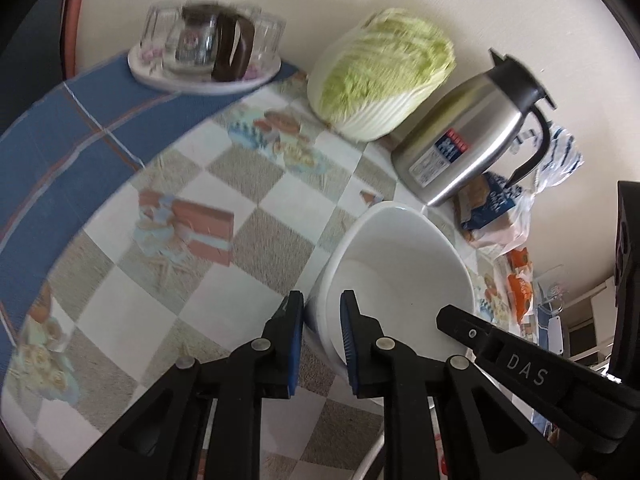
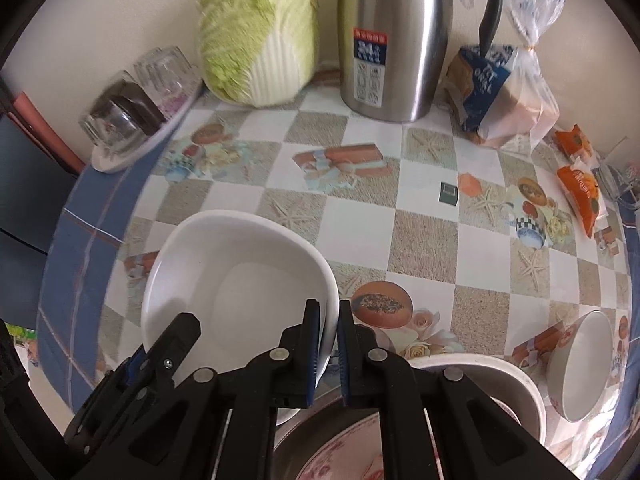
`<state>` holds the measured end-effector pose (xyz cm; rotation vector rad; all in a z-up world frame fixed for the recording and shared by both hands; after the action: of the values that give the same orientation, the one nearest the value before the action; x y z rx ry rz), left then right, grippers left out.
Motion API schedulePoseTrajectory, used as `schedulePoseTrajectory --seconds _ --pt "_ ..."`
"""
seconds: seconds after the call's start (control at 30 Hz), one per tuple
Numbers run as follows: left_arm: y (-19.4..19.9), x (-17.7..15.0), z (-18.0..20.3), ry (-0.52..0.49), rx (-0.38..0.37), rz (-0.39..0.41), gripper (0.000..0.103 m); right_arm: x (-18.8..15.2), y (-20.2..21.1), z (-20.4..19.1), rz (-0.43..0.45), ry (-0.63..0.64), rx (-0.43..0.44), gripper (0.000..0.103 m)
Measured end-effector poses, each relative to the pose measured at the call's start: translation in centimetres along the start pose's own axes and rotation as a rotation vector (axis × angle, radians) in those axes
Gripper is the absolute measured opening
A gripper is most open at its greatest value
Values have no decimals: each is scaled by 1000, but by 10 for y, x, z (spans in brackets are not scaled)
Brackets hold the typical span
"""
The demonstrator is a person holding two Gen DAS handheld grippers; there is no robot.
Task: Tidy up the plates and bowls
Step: 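Lift the white square bowl and carry it toward the tray with both grippers, then lower the white square bowl into the strawberry bowl with both grippers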
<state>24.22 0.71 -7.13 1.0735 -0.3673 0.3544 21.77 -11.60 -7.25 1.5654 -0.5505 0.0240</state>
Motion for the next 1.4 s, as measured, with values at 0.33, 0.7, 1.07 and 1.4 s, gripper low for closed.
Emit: schedulePoseTrajectory --seconds 0.33,0.7,1.07,1.4 --pt "50 4 21 -69 9 86 19 -10 50 -3 67 -23 69 10" --pt "86 -18 56 -168 -41 138 19 -35 99 22 168 -68 99 10" --pt "90 -44 101 -280 -88 116 19 -69 121 64 246 -183 130 12" --pt "95 -66 150 -399 -122 116 19 -96 140 113 333 -289 134 12"
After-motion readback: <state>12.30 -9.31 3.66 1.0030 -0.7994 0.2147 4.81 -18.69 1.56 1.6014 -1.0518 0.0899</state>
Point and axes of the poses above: each gripper's, at about its wrist camera, not at the fingertips, and y roughly against the way its jaws point, z to its right, x to its top, the point moved 9 cm from there along -y, roughly the way its jaws point, and after that the axes turned 2 degrees about y, right-handed, at the moved point
